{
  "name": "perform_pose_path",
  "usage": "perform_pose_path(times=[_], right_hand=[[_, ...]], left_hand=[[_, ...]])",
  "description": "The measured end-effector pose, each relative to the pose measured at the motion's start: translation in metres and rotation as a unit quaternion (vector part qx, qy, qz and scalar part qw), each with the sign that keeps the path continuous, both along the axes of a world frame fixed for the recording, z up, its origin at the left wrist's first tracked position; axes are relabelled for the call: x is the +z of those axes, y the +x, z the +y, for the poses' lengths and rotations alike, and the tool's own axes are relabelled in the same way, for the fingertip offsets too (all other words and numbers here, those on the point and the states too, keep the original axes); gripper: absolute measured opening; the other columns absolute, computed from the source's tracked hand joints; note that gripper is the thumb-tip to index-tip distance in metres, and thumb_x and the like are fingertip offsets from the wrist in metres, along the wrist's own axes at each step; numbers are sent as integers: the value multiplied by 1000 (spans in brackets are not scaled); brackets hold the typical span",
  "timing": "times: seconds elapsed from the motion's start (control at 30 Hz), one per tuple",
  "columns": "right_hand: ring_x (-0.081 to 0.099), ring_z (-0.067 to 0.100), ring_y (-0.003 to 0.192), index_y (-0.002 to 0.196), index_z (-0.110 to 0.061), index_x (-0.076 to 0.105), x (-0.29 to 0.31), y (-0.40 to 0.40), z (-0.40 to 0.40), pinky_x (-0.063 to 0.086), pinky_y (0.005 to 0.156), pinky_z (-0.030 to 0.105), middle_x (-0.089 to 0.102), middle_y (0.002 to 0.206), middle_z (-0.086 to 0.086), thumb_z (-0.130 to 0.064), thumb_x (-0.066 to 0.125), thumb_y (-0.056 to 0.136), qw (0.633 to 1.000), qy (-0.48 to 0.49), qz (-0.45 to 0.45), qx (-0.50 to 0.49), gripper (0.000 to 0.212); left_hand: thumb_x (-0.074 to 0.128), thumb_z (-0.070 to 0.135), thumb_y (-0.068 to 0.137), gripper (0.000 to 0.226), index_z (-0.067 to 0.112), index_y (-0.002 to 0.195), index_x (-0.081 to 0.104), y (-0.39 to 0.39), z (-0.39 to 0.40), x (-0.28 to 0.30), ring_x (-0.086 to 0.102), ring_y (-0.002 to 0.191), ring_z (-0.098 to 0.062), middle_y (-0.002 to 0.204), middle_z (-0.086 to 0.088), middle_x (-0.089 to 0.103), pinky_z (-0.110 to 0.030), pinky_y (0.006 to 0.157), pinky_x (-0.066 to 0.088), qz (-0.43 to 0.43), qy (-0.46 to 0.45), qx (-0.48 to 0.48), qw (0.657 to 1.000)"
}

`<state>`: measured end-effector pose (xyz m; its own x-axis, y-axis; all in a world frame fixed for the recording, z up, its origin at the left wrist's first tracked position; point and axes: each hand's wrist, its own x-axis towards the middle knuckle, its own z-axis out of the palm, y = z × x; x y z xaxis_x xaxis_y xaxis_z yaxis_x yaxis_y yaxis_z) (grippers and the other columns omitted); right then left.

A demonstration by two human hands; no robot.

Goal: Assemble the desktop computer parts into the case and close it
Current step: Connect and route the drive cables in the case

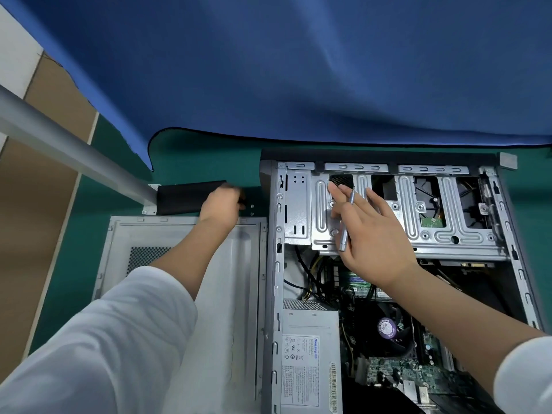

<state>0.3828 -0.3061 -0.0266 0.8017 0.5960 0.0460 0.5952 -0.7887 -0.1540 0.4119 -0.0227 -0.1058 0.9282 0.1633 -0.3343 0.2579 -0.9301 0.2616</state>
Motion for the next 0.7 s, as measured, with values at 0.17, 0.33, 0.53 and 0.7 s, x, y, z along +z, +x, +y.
perform_pose_path(times=[0.17,0.33,0.53,0.7], right_hand=[[36,20,138,145,-2,32,0,-1,0,23,114,44,61,117,-1,-26,33,85,1000,9,2,-1,65],[35,20,139,145,-3,32,0,0,-1,21,115,43,60,122,1,-25,33,84,1000,3,6,1,65],[34,20,140,148,-4,26,1,0,0,18,115,41,60,124,2,-25,32,83,1000,-3,18,-5,68],[33,18,140,149,-6,26,2,0,-1,18,117,41,58,128,2,-27,30,83,1000,6,27,-7,69]], left_hand=[[51,-7,87,28,3,111,62,3,0,0,59,98,-31,109,-13,63,-34,81,48,22,3,-13,1000],[49,-5,86,29,4,107,66,7,-1,3,60,98,-34,109,-18,62,-38,84,51,33,14,-22,999],[57,1,87,14,8,92,69,-3,2,12,66,78,-31,89,-13,69,-32,73,54,-39,-118,117,985],[64,3,86,21,20,75,63,-26,-11,50,63,56,-17,76,-5,64,-23,54,55,-165,-274,249,914]])
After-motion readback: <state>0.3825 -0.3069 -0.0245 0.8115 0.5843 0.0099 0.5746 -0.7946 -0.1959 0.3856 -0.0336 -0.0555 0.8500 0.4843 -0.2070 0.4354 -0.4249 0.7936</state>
